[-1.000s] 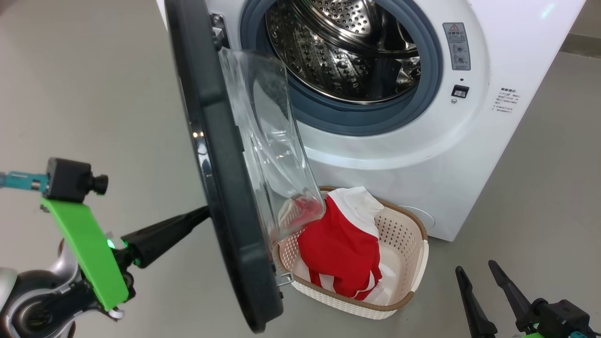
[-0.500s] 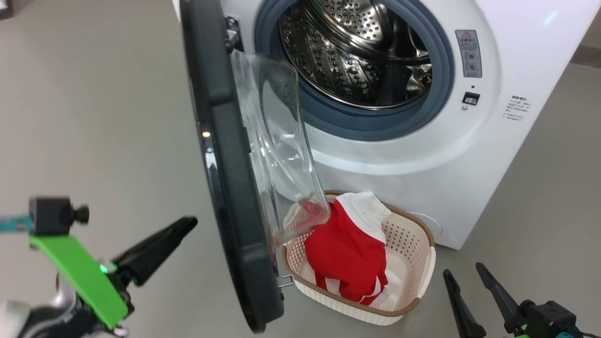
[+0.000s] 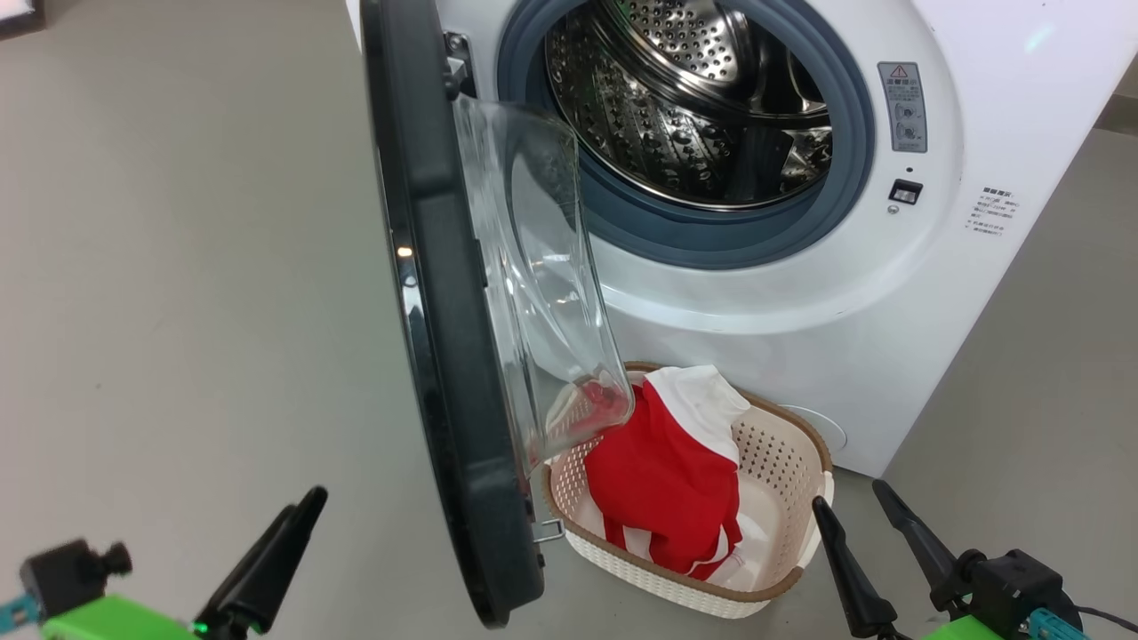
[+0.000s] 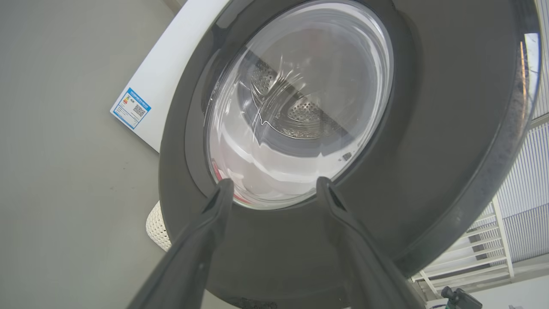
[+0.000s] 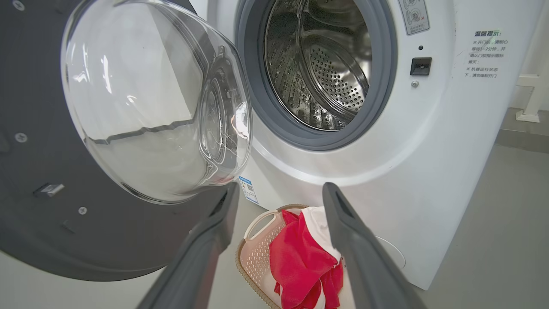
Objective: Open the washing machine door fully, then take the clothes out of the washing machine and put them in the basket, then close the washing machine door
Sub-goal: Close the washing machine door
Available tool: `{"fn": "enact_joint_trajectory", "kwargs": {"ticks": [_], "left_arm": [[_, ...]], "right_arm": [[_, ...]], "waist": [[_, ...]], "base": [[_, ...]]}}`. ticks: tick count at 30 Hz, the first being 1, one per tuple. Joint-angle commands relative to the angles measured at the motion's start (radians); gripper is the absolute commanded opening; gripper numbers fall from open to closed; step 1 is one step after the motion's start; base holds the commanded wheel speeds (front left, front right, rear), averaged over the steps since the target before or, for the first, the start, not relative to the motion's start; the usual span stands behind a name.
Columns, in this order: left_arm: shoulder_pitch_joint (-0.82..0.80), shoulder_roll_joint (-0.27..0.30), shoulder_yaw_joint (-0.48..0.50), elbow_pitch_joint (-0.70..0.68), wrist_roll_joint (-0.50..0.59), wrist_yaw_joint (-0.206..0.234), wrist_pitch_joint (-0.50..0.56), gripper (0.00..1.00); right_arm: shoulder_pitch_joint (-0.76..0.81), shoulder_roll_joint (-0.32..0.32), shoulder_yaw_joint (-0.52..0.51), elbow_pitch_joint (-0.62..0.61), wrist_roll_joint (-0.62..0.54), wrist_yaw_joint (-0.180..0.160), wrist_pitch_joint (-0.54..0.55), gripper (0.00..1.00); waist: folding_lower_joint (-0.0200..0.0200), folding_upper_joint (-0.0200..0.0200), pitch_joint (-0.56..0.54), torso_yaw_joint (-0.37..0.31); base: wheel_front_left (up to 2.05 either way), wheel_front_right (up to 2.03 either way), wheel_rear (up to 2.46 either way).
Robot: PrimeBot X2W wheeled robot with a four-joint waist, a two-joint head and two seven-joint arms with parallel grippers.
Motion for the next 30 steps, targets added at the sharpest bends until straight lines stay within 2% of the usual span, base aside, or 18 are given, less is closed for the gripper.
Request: {"fn": "enact_joint_trajectory", "kwargs": {"ticks": [1, 10, 14, 19, 21, 22, 30], "left_arm": [[-0.006, 0.017, 0.045, 0.004, 0.002, -0.007, -0.049, 1.00], [0.054, -0.031, 0.007, 0.126, 0.003, -0.007, -0.221, 1.00], [0.060, -0.041, -0.007, 0.209, 0.040, -0.007, -0.273, 1.00], [0.048, -0.065, -0.028, 0.314, 0.183, -0.007, -0.301, 1.00], [0.037, -0.092, 0.025, 0.350, 0.279, -0.007, -0.302, 1.00], [0.037, -0.092, 0.025, 0.350, 0.279, -0.007, -0.302, 1.00], [0.062, -0.260, 0.253, 0.350, 0.673, -0.007, -0.302, 1.00]], "right_arm": [[-0.042, -0.020, 0.025, -0.018, 0.001, 0.005, -0.006, 1.00], [-0.047, -0.017, 0.037, -0.010, 0.004, 0.005, -0.006, 1.00], [-0.050, -0.017, 0.033, -0.004, 0.007, 0.005, -0.006, 1.00], [-0.057, -0.015, 0.016, -0.004, 0.005, 0.005, -0.006, 1.00], [-0.059, -0.016, 0.009, -0.005, 0.005, 0.005, -0.006, 1.00], [-0.059, -0.016, 0.009, -0.005, 0.005, 0.005, -0.006, 1.00], [-0.071, -0.018, -0.016, -0.003, -0.002, 0.005, -0.006, 1.00]], "waist": [[0.0000, 0.0000, 0.001, 0.001], [0.0000, 0.0000, -0.002, 0.002], [0.0000, 0.0000, -0.002, 0.001], [0.0000, 0.0000, -0.001, 0.001], [0.0000, 0.0000, 0.000, 0.003], [0.0000, 0.0000, 0.000, 0.003], [0.0000, 0.0000, 0.003, 0.002]], "base": [[0.00, 0.00, 0.00], [0.00, 0.00, 0.00], [0.00, 0.00, 0.00], [0.00, 0.00, 0.00], [0.00, 0.00, 0.00], [0.00, 0.00, 0.00], [0.00, 0.00, 0.00]]}}
